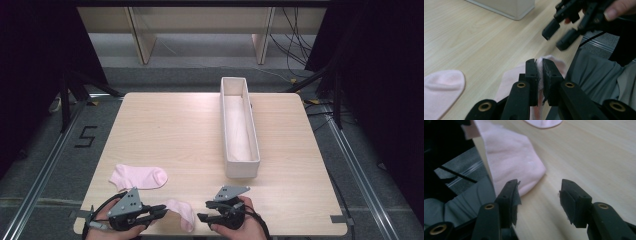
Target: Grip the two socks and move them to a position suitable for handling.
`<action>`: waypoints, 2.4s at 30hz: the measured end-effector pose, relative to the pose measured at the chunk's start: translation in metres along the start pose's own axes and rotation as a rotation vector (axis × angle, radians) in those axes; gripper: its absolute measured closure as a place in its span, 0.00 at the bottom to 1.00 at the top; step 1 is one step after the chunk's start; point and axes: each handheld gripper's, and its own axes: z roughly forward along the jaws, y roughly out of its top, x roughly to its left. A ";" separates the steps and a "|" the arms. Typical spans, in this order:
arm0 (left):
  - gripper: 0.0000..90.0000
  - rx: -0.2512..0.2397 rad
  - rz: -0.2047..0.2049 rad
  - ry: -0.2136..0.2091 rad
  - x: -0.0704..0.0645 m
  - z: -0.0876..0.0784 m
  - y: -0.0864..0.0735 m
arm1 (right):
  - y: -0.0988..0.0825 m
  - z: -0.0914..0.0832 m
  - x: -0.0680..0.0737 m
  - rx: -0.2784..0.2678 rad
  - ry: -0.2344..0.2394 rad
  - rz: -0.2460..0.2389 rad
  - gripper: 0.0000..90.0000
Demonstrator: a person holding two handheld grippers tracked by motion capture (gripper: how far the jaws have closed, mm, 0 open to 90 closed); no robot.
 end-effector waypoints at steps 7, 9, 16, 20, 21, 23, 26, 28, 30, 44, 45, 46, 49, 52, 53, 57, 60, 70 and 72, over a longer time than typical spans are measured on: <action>0.92 -0.004 0.008 0.035 0.000 0.003 0.007 | -0.008 0.000 0.018 0.009 0.031 -0.011 0.49; 0.92 -0.013 0.008 0.054 -0.001 0.004 0.012 | -0.007 0.001 0.025 0.002 0.028 -0.021 0.47; 0.92 -0.036 0.029 0.079 -0.005 0.007 0.032 | 0.002 0.015 0.038 0.011 -0.033 -0.025 0.40; 0.92 -0.038 0.035 0.084 -0.005 0.008 0.037 | 0.006 0.021 0.040 0.006 -0.061 -0.022 0.41; 0.92 -0.033 0.035 0.090 -0.005 0.007 0.038 | 0.006 0.023 0.041 0.004 -0.076 -0.022 0.44; 0.92 -0.045 0.034 0.091 -0.006 0.007 0.039 | 0.006 0.025 0.040 0.007 -0.088 -0.027 0.47; 0.92 -0.041 0.038 0.081 -0.005 0.004 0.039 | 0.001 0.023 0.032 0.035 -0.111 -0.017 0.79; 0.92 -0.034 0.040 0.090 -0.005 0.003 0.039 | 0.000 0.021 0.029 0.039 -0.120 -0.026 0.85; 0.92 -0.038 0.030 0.082 -0.004 0.003 0.037 | -0.001 0.011 0.021 0.031 -0.142 -0.033 0.95; 0.92 0.018 -0.068 -0.040 -0.002 0.013 0.010 | 0.007 -0.058 -0.002 0.120 -0.035 -0.186 0.98; 0.92 0.018 -0.068 -0.040 -0.002 0.013 0.010 | 0.006 -0.058 -0.002 0.135 -0.027 -0.191 0.98; 0.92 0.025 -0.085 -0.050 -0.001 0.018 0.006 | 0.005 -0.056 -0.004 0.146 -0.008 -0.183 0.98; 0.92 0.049 -0.094 -0.057 0.004 0.025 0.003 | 0.003 -0.052 -0.009 0.167 0.009 -0.146 0.98; 0.91 0.075 -0.097 -0.068 0.010 0.032 0.001 | 0.002 -0.047 -0.017 0.173 0.035 -0.112 0.98; 0.91 0.085 -0.094 -0.069 0.013 0.035 0.000 | 0.002 -0.047 -0.017 0.173 0.035 -0.112 0.98; 0.90 0.087 -0.094 -0.068 0.029 0.050 -0.001 | 0.004 -0.040 -0.035 0.176 0.015 -0.054 0.98; 0.87 0.064 -0.069 -0.015 0.047 0.065 0.001 | 0.013 -0.031 -0.051 0.181 -0.039 -0.042 0.96; 0.59 -0.011 -0.016 0.221 0.061 0.059 0.010 | 0.013 -0.022 -0.053 0.180 -0.264 -0.073 0.81; 0.60 0.000 0.003 0.228 0.059 0.057 0.010 | 0.013 -0.024 -0.051 0.140 -0.260 -0.110 0.80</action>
